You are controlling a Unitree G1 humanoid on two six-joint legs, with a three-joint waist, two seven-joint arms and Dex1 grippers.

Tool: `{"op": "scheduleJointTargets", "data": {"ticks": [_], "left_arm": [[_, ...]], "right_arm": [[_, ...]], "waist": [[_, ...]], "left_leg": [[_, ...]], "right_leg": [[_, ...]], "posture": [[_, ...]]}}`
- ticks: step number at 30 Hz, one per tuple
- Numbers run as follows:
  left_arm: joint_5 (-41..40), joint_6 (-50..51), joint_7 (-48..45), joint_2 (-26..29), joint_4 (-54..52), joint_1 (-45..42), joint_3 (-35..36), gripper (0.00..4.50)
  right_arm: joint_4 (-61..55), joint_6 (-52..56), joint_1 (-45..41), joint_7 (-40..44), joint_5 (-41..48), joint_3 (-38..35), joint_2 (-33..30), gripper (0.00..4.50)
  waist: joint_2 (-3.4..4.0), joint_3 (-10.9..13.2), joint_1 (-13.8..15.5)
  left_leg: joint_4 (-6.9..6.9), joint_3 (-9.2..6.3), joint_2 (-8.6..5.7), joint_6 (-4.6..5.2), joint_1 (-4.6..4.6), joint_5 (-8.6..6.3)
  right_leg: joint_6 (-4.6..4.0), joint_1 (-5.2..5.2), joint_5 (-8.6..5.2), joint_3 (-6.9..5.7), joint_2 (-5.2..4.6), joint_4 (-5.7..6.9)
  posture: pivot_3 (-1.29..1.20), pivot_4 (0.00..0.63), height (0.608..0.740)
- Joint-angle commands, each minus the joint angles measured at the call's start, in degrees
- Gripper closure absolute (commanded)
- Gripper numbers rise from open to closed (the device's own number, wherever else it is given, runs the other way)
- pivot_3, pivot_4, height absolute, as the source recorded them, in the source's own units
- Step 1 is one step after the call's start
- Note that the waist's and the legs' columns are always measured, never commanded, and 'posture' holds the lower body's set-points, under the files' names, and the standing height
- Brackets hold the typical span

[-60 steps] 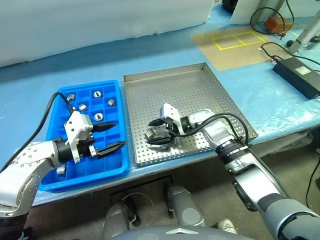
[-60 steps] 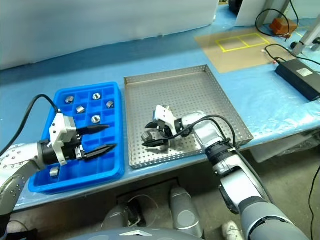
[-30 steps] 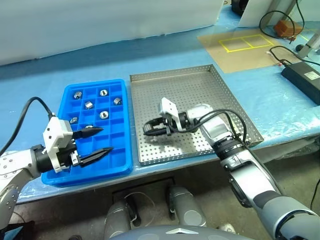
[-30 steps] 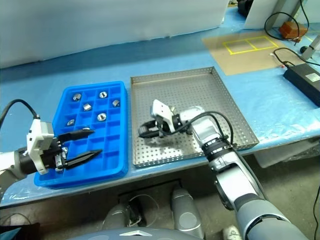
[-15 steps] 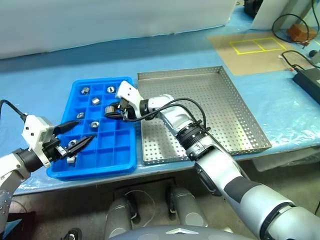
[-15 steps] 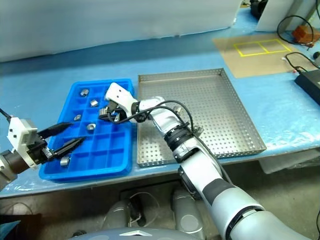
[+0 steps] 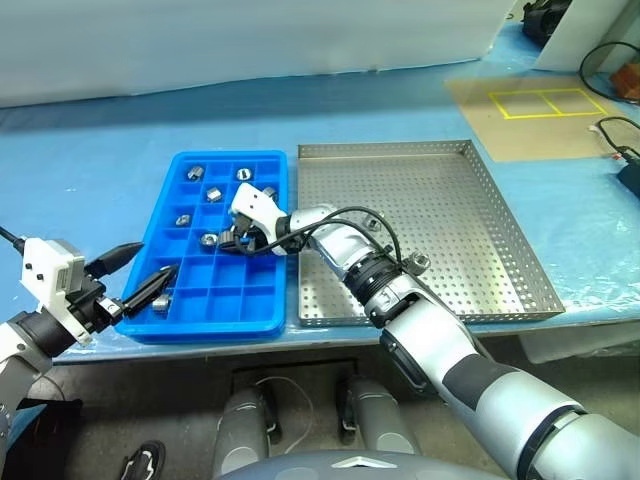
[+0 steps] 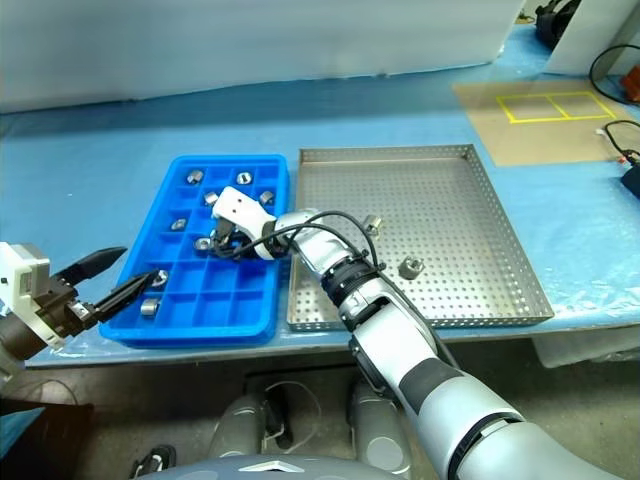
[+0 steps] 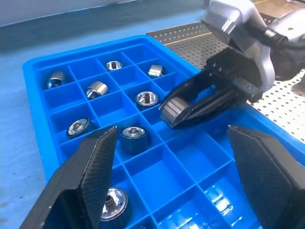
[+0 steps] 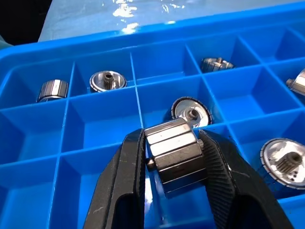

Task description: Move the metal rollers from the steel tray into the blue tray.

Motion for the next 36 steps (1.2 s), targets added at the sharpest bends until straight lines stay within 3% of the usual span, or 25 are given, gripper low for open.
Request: {"op": "scheduleJointTargets", "data": {"ticks": [1, 6, 19, 24, 29, 36], "left_arm": [[-0.96, -0.22, 0.55, -0.24, -2.46, 0.21, 0.03, 0.58], [-1.01, -0.30, 0.54, -0.37, -2.40, 0.46, -0.71, 0.58], [-0.78, -0.54, 0.76, -0.17, -2.05, -0.12, -2.52, 0.58], [-0.80, -0.30, 0.50, 0.22, -1.92, -0.58, -3.10, 0.58], [-0.88, 0.00, 0.85, 0.25, -1.17, -3.55, -5.13, 0.58], [-0.44, 0.47, 0.52, -0.03, -0.24, -8.76, -10.93, 0.58]], "right_arm": [[-4.62, 1.94, -0.38, 4.15, 1.79, 0.41, 2.85, 3.22], [-7.36, 6.31, 0.23, 10.32, 2.91, 1.08, 1.08, 3.22], [-6.28, 5.29, 2.02, 8.26, 0.17, 3.50, 1.63, 3.22], [-6.48, 5.90, 1.53, 6.98, 0.91, 2.07, 1.59, 1.54], [-8.19, 8.78, -2.02, 7.67, 3.23, -2.01, -1.17, 1.54], [-22.26, 12.09, -0.53, 15.08, 7.31, -6.72, -15.37, 1.54]], "waist": [[-0.02, -0.01, 0.45], [-0.02, -0.01, 0.80], [-0.03, -0.02, 0.86], [-0.03, -0.02, 0.85], [-0.02, -0.01, 0.92], [-0.08, -0.05, 1.60]], "left_leg": [[-0.03, 0.03, 0.00, 0.00, 0.00, 0.00], [-0.17, 0.10, 0.05, -0.06, 0.00, 0.03], [-0.17, 0.10, 0.07, -0.14, 0.04, 0.08], [-0.18, 0.10, 0.08, -0.15, 0.04, 0.08], [-0.18, 0.10, 0.11, -0.19, 0.07, 0.11], [-0.15, 0.11, 0.08, -0.19, 0.10, 0.11]], "right_leg": [[0.00, -0.01, 0.00, 0.01, 0.00, -0.01], [-0.10, -0.11, -0.06, 0.09, 0.11, -0.01], [-0.11, -0.11, -0.06, 0.13, 0.14, 0.01], [-0.11, -0.12, -0.06, 0.14, 0.15, 0.00], [-0.13, -0.10, -0.05, 0.18, 0.22, 0.04], [-0.16, -0.01, -0.03, 0.22, 0.23, -0.01]], "posture": [[-0.30, 0.150, 0.740], [-0.30, 0.150, 0.740], [-0.30, 0.150, 0.740], [-0.32, 0.150, 0.740], [-0.34, 0.150, 0.740], [-0.40, 0.150, 0.740]]}}
